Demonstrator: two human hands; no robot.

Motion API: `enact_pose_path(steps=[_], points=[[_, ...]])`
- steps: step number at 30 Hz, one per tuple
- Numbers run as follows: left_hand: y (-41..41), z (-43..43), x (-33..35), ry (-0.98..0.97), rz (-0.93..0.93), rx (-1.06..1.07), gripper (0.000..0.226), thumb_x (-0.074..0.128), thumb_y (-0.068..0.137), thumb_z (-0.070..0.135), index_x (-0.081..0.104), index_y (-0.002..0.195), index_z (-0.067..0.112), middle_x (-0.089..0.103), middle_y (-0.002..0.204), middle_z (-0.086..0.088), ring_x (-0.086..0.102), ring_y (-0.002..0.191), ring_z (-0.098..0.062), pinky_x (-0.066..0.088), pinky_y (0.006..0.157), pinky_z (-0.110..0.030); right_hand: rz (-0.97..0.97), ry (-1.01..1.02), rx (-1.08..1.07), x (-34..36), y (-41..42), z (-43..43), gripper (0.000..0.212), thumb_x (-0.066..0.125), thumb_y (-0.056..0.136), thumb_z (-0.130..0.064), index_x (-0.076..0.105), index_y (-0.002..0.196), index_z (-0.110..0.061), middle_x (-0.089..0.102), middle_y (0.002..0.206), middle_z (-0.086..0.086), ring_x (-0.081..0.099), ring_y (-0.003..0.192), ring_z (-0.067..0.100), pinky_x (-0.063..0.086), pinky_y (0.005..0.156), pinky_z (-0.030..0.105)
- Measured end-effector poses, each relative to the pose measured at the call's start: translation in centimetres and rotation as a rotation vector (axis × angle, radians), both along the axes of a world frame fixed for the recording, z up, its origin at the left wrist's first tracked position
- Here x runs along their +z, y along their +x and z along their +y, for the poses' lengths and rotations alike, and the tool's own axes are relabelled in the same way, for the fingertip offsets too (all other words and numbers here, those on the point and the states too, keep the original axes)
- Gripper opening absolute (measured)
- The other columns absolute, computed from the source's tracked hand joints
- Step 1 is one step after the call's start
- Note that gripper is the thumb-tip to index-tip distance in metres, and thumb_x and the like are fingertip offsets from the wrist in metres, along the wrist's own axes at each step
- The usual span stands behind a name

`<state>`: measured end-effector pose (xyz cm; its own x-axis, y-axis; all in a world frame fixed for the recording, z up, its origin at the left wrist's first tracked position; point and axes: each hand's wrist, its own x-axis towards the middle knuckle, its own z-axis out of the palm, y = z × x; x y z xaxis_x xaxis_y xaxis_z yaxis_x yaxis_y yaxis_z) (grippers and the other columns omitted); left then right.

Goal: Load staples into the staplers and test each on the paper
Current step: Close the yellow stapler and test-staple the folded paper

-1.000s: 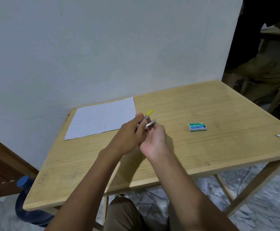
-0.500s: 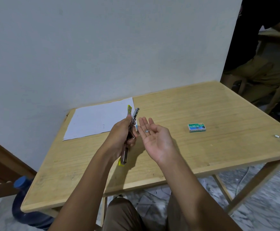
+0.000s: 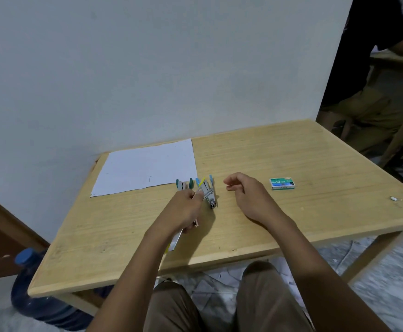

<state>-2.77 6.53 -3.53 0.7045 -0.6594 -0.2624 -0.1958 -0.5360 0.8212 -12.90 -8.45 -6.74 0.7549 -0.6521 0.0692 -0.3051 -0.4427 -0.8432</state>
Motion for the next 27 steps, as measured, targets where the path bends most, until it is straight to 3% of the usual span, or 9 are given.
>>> enact_pose_path(steps=[4,7,11,13,16,21,24,27], points=[[-0.5,0.0,-1.1,0.043,-0.113,-0.021,0.034,0.038,0.104,0.037,0.044,0.079,0.014,0.038,0.057,-0.001,0.036,0.04,-0.012,0.028,0.044,-0.024,-0.013,-0.033,0.082,-0.2,-0.1,0.1,0.047,0.036,0.095,0.005,0.056,0.099,-0.038,0.064,0.118,-0.004,0.061,0.11,0.004,0.049,0.097,0.027],[-0.5,0.0,-1.4,0.068,-0.199,-0.033,0.036,0.038,0.103,0.039,0.05,0.082,0.013,0.047,0.065,-0.002,0.045,0.055,-0.017,0.035,0.053,-0.029,-0.08,-0.004,0.091,0.0,-0.5,-0.1,0.046,0.037,0.097,0.004,0.058,0.097,-0.037,0.064,0.119,-0.005,0.061,0.11,0.004,0.048,0.088,0.02],[-0.7,0.5,-1.4,0.087,-0.309,-0.132,0.039,0.038,0.103,0.041,0.058,0.091,0.01,0.055,0.072,-0.002,0.054,0.067,-0.02,0.039,0.06,-0.032,-0.225,0.049,-0.091,1.0,-1.8,-1.1,0.04,0.044,0.097,-0.002,0.065,0.093,-0.036,0.069,0.106,-0.01,0.068,0.095,0.013,0.056,0.08,0.036],[-1.1,0.7,-1.3,0.073,-0.335,-0.183,0.039,0.038,0.104,0.042,0.06,0.094,0.011,0.054,0.072,0.0,0.052,0.067,-0.017,0.037,0.06,-0.03,-0.239,-0.052,-0.236,1.4,-2.9,-1.7,0.03,0.05,0.096,-0.009,0.066,0.095,-0.034,0.068,0.106,-0.01,0.065,0.088,0.011,0.055,0.075,0.035],[-1.6,0.6,-1.4,0.057,-0.361,-0.231,0.036,0.038,0.103,0.042,0.058,0.088,0.016,0.054,0.071,0.002,0.052,0.065,-0.016,0.038,0.059,-0.031,-0.077,-0.294,-0.464,1.2,-4.8,-3.0,0.015,0.056,0.092,-0.03,0.065,0.104,-0.034,0.064,0.114,-0.007,0.058,0.101,0.014,0.051,0.088,0.041],[-2.4,-0.3,-2.2,0.157,-0.604,-0.258,0.034,0.035,0.104,0.043,0.056,0.093,0.018,0.052,0.085,0.0,0.051,0.074,-0.017,0.041,0.064,-0.034,0.35,-0.3,-0.536,0.4,-6.1,-4.7,0.041,0.053,0.091,-0.052,0.06,0.124,-0.028,0.058,0.125,0.008,0.049,0.119,0.027,0.036,0.1,0.045],[-2.6,-0.9,-2.8,0.244,-0.718,-0.217,0.04,0.029,0.104,0.043,0.058,0.108,0.015,0.055,0.101,-0.005,0.056,0.09,-0.024,0.048,0.082,-0.041,0.365,-0.316,-0.487,0.1,-6.3,-5.0,0.036,0.052,0.094,-0.047,0.058,0.124,-0.03,0.06,0.124,0.005,0.05,0.117,0.026,0.035,0.1,0.044],[-2.8,-1.4,-3.1,0.318,-0.804,-0.161,0.042,0.026,0.105,0.042,0.056,0.112,0.013,0.057,0.108,-0.007,0.056,0.098,-0.027,0.044,0.088,-0.041,0.338,-0.306,-0.447,0.2,-6.4,-4.8,0.032,0.052,0.094,-0.043,0.059,0.124,-0.031,0.06,0.124,0.001,0.051,0.117,0.024,0.033,0.101,0.043]])
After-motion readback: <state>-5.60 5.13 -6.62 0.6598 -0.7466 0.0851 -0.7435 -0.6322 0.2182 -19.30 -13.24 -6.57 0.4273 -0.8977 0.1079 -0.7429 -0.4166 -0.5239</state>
